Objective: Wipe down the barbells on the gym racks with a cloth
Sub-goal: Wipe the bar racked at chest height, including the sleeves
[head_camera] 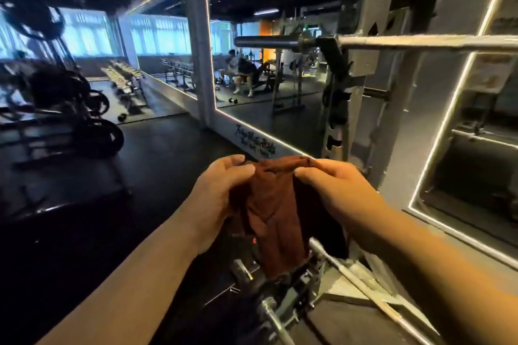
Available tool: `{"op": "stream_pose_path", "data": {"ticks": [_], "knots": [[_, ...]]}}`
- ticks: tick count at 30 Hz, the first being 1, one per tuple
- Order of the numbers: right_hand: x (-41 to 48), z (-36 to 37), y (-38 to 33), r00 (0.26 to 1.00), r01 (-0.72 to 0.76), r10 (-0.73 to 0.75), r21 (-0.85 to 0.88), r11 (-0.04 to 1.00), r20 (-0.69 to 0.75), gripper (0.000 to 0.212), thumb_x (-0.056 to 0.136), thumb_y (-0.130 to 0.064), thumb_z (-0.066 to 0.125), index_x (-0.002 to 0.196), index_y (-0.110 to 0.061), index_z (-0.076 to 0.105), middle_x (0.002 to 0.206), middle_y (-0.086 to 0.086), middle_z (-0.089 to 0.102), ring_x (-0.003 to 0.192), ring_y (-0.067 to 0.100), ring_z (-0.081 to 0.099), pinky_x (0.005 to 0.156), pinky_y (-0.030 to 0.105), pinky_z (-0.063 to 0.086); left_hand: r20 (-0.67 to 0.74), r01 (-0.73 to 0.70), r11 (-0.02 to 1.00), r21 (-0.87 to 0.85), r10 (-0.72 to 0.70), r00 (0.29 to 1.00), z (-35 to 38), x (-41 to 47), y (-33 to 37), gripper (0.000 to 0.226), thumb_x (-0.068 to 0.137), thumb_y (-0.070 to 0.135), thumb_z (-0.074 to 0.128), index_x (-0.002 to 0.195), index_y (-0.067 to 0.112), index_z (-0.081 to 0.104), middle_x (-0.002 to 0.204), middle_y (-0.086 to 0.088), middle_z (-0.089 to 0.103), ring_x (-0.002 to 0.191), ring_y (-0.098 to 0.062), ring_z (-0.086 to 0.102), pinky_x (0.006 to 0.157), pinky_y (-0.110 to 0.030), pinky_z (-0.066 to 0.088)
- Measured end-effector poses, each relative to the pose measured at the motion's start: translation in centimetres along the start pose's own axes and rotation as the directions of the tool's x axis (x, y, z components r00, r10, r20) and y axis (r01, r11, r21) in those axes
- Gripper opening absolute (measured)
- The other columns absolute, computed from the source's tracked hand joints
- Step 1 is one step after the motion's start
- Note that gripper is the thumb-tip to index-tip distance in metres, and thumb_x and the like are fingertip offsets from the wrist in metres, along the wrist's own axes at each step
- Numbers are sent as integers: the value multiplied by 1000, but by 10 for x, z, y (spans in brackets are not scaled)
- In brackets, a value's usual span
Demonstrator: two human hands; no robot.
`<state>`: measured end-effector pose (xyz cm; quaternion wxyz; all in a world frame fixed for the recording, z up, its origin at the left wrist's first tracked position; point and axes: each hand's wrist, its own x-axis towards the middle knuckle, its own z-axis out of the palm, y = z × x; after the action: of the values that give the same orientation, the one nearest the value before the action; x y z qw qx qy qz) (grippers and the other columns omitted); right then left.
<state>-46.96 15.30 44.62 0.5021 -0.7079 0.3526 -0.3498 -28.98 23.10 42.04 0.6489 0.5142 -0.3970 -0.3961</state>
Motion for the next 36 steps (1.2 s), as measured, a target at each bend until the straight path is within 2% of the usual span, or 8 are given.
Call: {"op": "stream_pose_path", "data": {"ticks": [4,14,18,23,25,28,32,36], "knots": [[-4,40,-11,994,-69,67,21,997,89,17,97,-19,67,97,-5,77,93,15,78,87,32,75,85,40,59,-60,-26,994,103,32,998,-50,-30,-5,40,82,22,76,120,11,69,109,-12,76,101,-26,74,86,-36,58],[3,96,0,786,-425,250,200,883,565,31,95,-34,70,125,-30,65,115,7,74,97,26,74,75,41,63,-423,11,982,188,71,903,-106,-98,8,18,105,22,54,117,34,60,107,0,60,74,-6,67,63,-26,56],[2,110,1,580,-257,161,-8,966,799,54,77,-3,83,125,-25,70,126,12,69,107,35,73,86,48,60,-342,68,965,252,23,939,-119,-127,13,23,89,23,71,110,32,71,109,-2,72,101,-19,71,86,-35,60],[10,136,9,593,233,143,-339,911,792,30,89,-18,80,113,-32,71,109,-1,73,96,19,73,89,39,62,-239,199,808,554,-75,968,-127,-150,3,74,74,11,89,130,47,59,123,13,67,115,-7,66,96,-33,56],[18,145,13,585,314,117,-357,880,802,8,94,-27,73,102,-30,75,100,-1,76,93,18,73,90,39,61,-327,253,678,690,-19,945,-126,-152,-6,63,78,17,87,125,51,60,123,17,63,113,-3,63,98,-30,54],[24,158,20,515,290,155,-342,894,843,14,98,-36,67,101,-25,76,94,0,79,88,17,76,92,40,61,-426,347,520,781,37,904,-129,-160,-16,31,87,31,78,111,48,67,130,21,44,116,1,50,98,-20,41],[32,181,25,448,236,174,-304,923,877,28,99,-44,63,106,-20,75,92,3,79,85,18,77,89,37,59,-489,424,553,717,-34,871,-148,-168,-23,12,94,42,67,106,41,69,131,24,52,115,2,54,105,-30,45],[41,219,37,454,99,149,-217,971,878,38,93,-50,68,110,-17,70,97,7,78,85,22,77,84,38,61,-589,437,779,450,-108,801,-162,-169,-30,15,103,39,54,105,33,68,93,6,74,85,-10,72,80,-33,57]]}}
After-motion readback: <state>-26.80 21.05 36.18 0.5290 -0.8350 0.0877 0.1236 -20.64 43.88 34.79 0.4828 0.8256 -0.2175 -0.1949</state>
